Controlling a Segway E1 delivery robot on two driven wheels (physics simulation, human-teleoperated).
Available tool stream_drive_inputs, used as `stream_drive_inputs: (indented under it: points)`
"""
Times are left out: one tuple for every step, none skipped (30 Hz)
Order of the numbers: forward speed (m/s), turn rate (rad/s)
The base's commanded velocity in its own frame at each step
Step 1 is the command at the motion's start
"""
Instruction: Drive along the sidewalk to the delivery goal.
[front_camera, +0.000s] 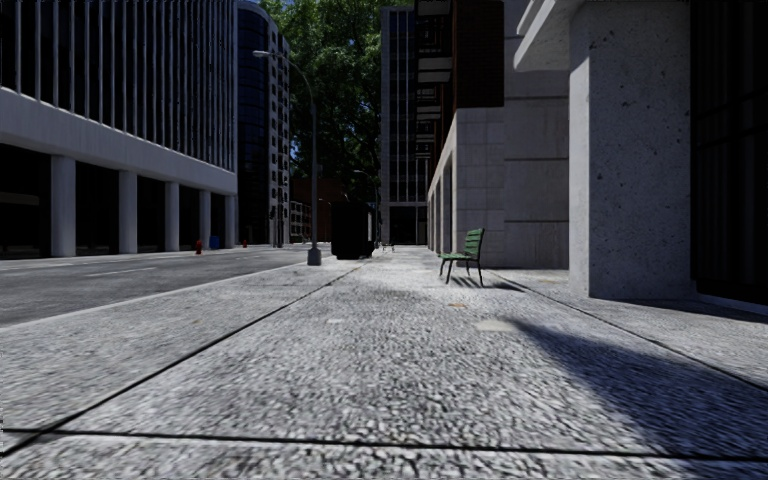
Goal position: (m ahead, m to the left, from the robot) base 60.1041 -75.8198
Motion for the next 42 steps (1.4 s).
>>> stream_drive_inputs:
  points:
    - [2.00,0.00]
    - [2.00,0.00]
    - [2.00,0.00]
    - [2.00,0.00]
    - [2.00,0.00]
    - [2.00,0.00]
    - [2.00,0.00]
    - [2.00,0.00]
    - [2.00,0.00]
    - [2.00,0.00]
    - [2.00,0.00]
    - [2.00,0.00]
    - [2.00,0.00]
    - [2.00,0.00]
    - [2.00,0.00]
    - [2.00,0.00]
    - [2.00,0.00]
    - [2.00,0.00]
    - [2.00,0.00]
    - [2.00,0.00]
    - [2.00,0.00]
    - [2.00,0.00]
    - [2.00,0.00]
    - [2.00,0.00]
    - [2.00,0.00]
    - [2.00,0.00]
    - [2.00,0.00]
    - [2.00,0.00]
    - [2.00,0.00]
    - [2.00,0.00]
    - [2.00,0.00]
    - [2.00,0.00]
    - [2.00,0.00]
    - [2.00,0.00]
    - [2.00,0.00]
    - [2.00,0.00]
    - [2.00,0.00]
    - [2.00,0.00]
    - [2.00,0.00]
    - [2.00,0.00]
    - [2.00,0.00]
    - [2.00,0.00]
